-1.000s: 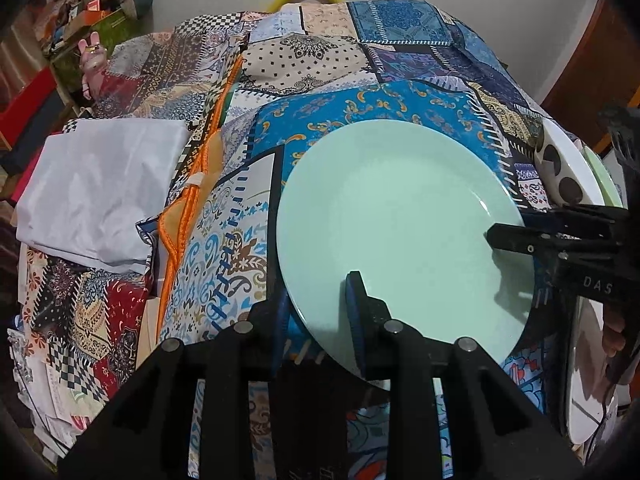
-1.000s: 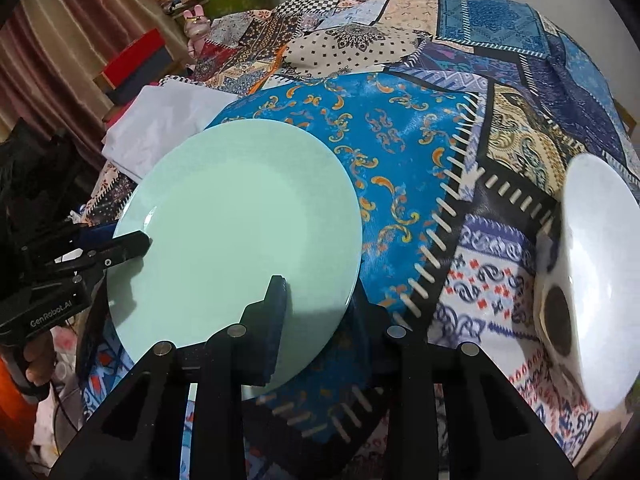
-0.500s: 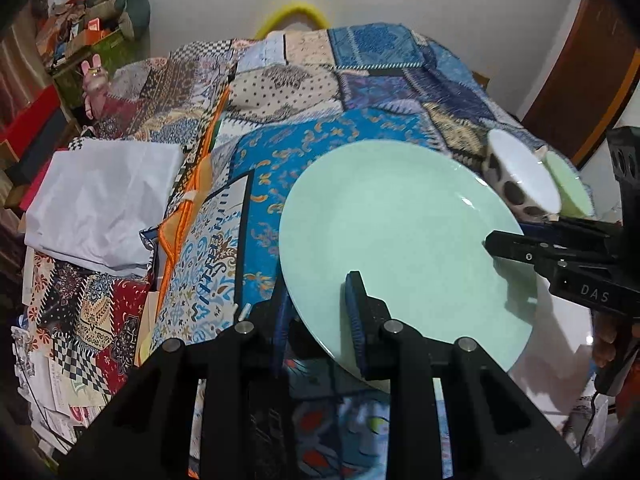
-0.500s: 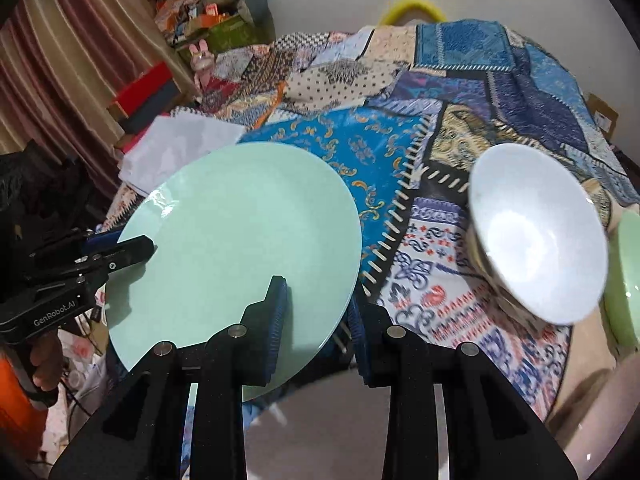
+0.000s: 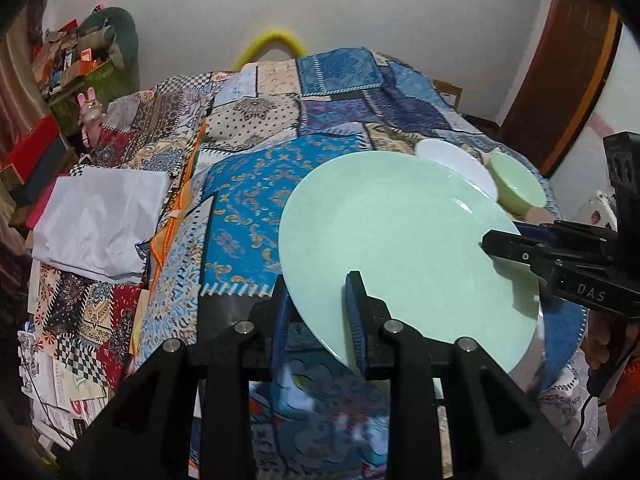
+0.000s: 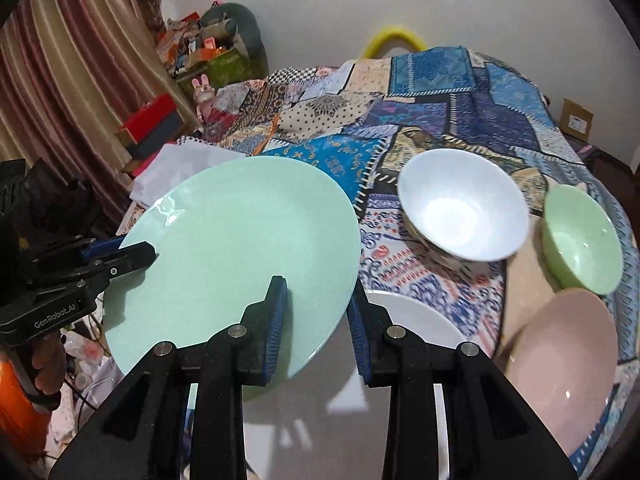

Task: Organize plates and bowls
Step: 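Lift the mint green plate with both tools and carry it toward the white plate, then lower the mint green plate against the white plate with both tools, then open both tools off the mint plate and move them to the pink bowl, then grip the large pink bowl rim with both tools, then lift the pink bowl with both tools and carry it toward the mint plate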

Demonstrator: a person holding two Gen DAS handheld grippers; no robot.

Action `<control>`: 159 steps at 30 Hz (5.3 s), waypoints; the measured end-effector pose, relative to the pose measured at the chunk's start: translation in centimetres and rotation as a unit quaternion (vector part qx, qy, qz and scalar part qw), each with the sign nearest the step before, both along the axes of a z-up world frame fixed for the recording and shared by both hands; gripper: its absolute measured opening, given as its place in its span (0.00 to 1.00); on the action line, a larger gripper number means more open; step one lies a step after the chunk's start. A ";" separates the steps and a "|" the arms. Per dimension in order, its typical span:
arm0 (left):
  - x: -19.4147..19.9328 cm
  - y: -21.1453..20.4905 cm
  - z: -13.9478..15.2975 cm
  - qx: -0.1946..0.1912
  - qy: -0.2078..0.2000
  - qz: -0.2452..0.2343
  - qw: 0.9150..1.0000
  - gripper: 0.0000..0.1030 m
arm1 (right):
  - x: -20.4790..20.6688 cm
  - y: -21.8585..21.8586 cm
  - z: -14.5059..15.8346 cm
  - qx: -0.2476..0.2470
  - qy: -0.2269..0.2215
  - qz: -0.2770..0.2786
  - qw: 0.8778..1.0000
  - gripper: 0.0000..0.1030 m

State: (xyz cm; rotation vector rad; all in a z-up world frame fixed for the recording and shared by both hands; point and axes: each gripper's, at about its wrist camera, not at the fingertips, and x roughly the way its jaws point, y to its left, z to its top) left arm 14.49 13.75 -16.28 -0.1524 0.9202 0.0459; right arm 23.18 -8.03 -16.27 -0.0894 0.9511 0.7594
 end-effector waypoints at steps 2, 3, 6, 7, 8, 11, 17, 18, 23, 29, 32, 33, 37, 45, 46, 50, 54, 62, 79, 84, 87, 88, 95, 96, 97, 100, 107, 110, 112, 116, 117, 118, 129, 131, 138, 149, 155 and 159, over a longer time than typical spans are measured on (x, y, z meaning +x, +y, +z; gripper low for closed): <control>-0.4 -0.7 0.3 -0.001 -0.002 -0.003 1.000 0.26 | -0.4 -0.8 0.3 0.002 -0.004 -0.004 1.000 0.27; -0.6 -1.1 0.4 -0.003 -0.003 -0.005 1.000 0.26 | -0.8 -1.3 0.5 0.003 -0.006 -0.005 1.000 0.27; -1.2 -2.3 0.7 -0.003 -0.005 -0.011 1.000 0.26 | -1.3 -2.4 0.6 0.005 -0.009 -0.010 1.000 0.27; -1.4 -2.7 0.8 -0.002 -0.005 -0.013 1.000 0.26 | -1.6 -3.0 0.5 0.006 -0.008 -0.012 1.000 0.27; -1.5 -3.1 0.8 -0.002 -0.005 -0.013 1.000 0.26 | -1.7 -3.4 0.5 0.006 -0.008 -0.015 1.000 0.27; -1.9 -4.5 0.9 0.000 -0.007 -0.018 1.000 0.26 | -1.9 -4.5 0.3 0.008 -0.005 -0.024 1.000 0.27; -2.3 -6.4 0.4 -0.007 0.000 -0.033 0.999 0.26 | -2.7 -6.6 -0.6 0.014 0.007 -0.040 0.999 0.27; -2.3 -6.6 0.2 -0.007 0.002 -0.035 0.999 0.26 | -2.8 -6.8 -0.7 0.015 0.008 -0.041 0.999 0.27; -2.2 -7.8 -0.8 -0.012 0.017 -0.040 0.999 0.26 | -3.1 -8.0 -1.7 0.019 0.021 -0.051 0.998 0.27; -2.1 -8.9 -2.3 -0.020 0.035 -0.047 0.998 0.26 | -3.2 -9.4 -3.3 0.032 0.046 -0.068 0.996 0.27; -2.0 -9.2 -3.1 -0.030 0.045 -0.049 0.997 0.26 | -3.1 -9.8 -4.0 0.035 0.057 -0.076 0.995 0.27; -1.9 -9.3 -3.3 -0.032 0.047 -0.049 0.997 0.26 | -3.1 -9.9 -4.1 0.035 0.059 -0.077 0.995 0.27; -1.6 -9.8 -4.2 -0.028 0.054 -0.052 0.997 0.26 | -3.2 -10.0 -4.9 0.028 0.064 -0.080 0.994 0.27; -0.8 -9.9 -5.6 -0.028 0.071 -0.049 0.996 0.26 | -3.0 -10.1 -5.8 0.017 0.070 -0.077 0.994 0.27; -0.7 -9.9 -5.7 -0.028 0.072 -0.049 0.996 0.26 | -3.0 -10.1 -5.9 0.017 0.071 -0.077 0.994 0.27; -0.3 -9.9 -6.2 -0.027 0.077 -0.049 0.995 0.26 | -2.8 -10.1 -6.2 0.015 0.075 -0.078 0.994 0.27; 0.0 -10.1 -6.7 -0.019 0.080 -0.048 0.995 0.26 | -2.7 -10.0 -6.6 0.010 0.079 -0.078 0.994 0.27; 0.4 -10.5 -7.1 -0.004 0.083 -0.050 0.995 0.26 | -2.6 -10.0 -7.0 0.007 0.083 -0.078 0.994 0.27; 0.9 -10.8 -7.6 0.020 0.094 -0.045 0.994 0.26 | -3.3 -10.6 -6.2 -0.008 0.051 -0.080 0.995 0.27; 0.5 -10.9 -6.2 0.033 0.083 -0.043 0.995 0.26 | -4.0 -11.9 -4.3 -0.001 0.019 -0.087 0.996 0.27; 0.1 -11.4 -4.6 0.046 0.064 -0.047 0.996 0.26 | -4.4 -13.0 -2.9 0.001 -0.003 -0.095 0.995 0.27; -0.1 -11.8 -3.9 0.050 0.056 -0.051 0.996 0.26 | -4.4 -13.4 -2.5 0.003 -0.006 -0.097 0.995 0.27; 0.1 -14.6 0.0 0.056 0.004 -0.077 0.995 0.48 | -4.4 -17.2 0.2 0.003 -0.045 -0.137 0.990 0.43; 0.3 -15.1 0.5 0.057 -0.003 -0.083 0.995 0.49 | -4.3 -17.9 0.5 0.002 -0.051 -0.147 0.988 0.43; 0.5 -15.7 0.8 0.058 -0.007 -0.088 0.994 0.51 | -4.2 -18.4 0.7 0.001 -0.054 -0.153 0.987 0.43; 1.6 -17.4 1.5 0.056 -0.017 -0.105 0.993 0.60 | -3.8 -20.0 1.1 -0.002 -0.059 -0.172 0.983 0.48; 4.9 -21.3 0.6 0.050 -0.002 -0.141 0.989 0.66 | -3.1 -22.6 0.6 -0.005 -0.070 -0.204 0.976 0.60; 6.5 -22.6 -0.6 0.039 0.018 -0.149 0.988 0.66 | -2.2 -23.0 -0.4 -0.008 -0.060 -0.212 0.975 0.60; 7.6 -23.5 -1.6 0.034 0.030 -0.155 0.987 0.66 | -1.6 -23.3 -1.2 -0.009 -0.051 -0.215 0.975 0.60; 9.1 -24.9 -3.3 0.039 0.042 -0.166 0.984 0.66 | -0.3 -23.4 -3.1 -0.017 -0.032 -0.220 0.975 0.60; 9.5 -25.1 -3.7 0.038 0.046 -0.168 0.984 0.66 | 0.0 -23.6 -3.6 -0.019 -0.028 -0.221 0.975 0.60; 9.9 -25.4 -4.1 0.036 0.051 -0.169 0.984 0.66 | 0.2 -23.7 -4.0 -0.019 -0.025 -0.221 0.975 0.60; 12.6 -26.5 -7.3 0.016 0.077 -0.177 0.981 0.61 | 1.8 -23.3 -6.9 -0.002 0.019 -0.208 0.978 0.40; 12.7 -26.8 -7.7 0.018 0.080 -0.181 0.980 0.51 | 2.0 -23.4 -7.4 0.005 0.029 -0.207 0.978 0.33; 13.1 -27.8 -8.5 0.014 0.094 -0.204 0.974 0.27 | 2.4 -23.3 -7.8 0.008 0.034 -0.209 0.977 0.19; 12.3 -27.9 -7.8 0.017 0.095 -0.199 0.975 0.24 | 1.6 -23.1 -6.1 0.006 0.032 -0.219 0.975 0.19; 10.6 -27.7 -5.6 0.016 0.072 -0.202 0.977 0.24 | 0.3 -23.2 -4.2 0.015 0.014 -0.222 0.975 0.19; 9.4 -27.3 -4.1 0.019 0.055 -0.198 0.979 0.24 | -0.4 -22.6 -2.9 0.018 0.000 -0.218 0.976 0.19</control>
